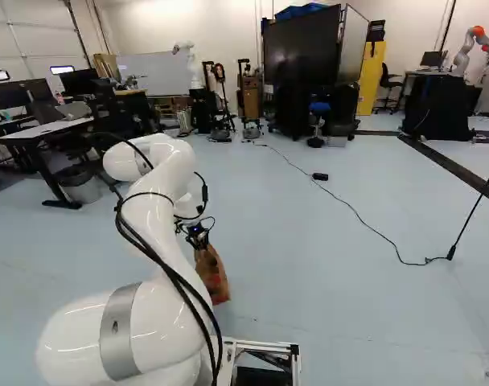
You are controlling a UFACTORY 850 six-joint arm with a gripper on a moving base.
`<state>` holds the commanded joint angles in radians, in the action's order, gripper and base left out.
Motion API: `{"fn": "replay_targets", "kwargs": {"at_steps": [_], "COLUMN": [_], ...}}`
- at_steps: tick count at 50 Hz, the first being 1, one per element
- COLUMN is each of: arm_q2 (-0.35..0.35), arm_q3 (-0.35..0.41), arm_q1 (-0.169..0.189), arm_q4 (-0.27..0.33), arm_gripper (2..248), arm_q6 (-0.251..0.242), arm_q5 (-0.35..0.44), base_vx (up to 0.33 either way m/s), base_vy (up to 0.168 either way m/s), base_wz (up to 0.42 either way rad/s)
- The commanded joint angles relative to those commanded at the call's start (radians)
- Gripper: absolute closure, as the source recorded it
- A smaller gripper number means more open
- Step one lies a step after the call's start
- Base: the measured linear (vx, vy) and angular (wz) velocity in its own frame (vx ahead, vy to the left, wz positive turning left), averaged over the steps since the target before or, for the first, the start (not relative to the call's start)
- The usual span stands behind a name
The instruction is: Pick up the grocery bag from the ground
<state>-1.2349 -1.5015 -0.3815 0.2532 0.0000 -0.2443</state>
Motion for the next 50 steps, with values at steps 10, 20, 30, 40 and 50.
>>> {"fn": "replay_targets", "kwargs": {"at_steps": [10, 20, 30, 40, 50], "arm_q2": [0.054, 0.110, 0.168, 0.224, 0.283], "arm_q3": [0.072, 0.146, 0.222, 0.292, 0.365], "arm_q1": [-0.013, -0.017, -0.009, 0.006, 0.016], "arm_q4": [-0.016, -0.034, -0.056, -0.077, -0.098], "arm_gripper": [228, 228, 228, 228, 228], "arm_q6": [0.000, 0.000, 0.000, 0.000, 0.000], "arm_q5": [0.073, 0.144, 0.205, 0.255, 0.304], "base_vx": [0.000, 0.000, 0.000, 0.000, 0.000], "base_vy": [0.000, 0.000, 0.000, 0.000, 0.000], "base_wz": [0.000, 0.000, 0.000, 0.000, 0.000]}}
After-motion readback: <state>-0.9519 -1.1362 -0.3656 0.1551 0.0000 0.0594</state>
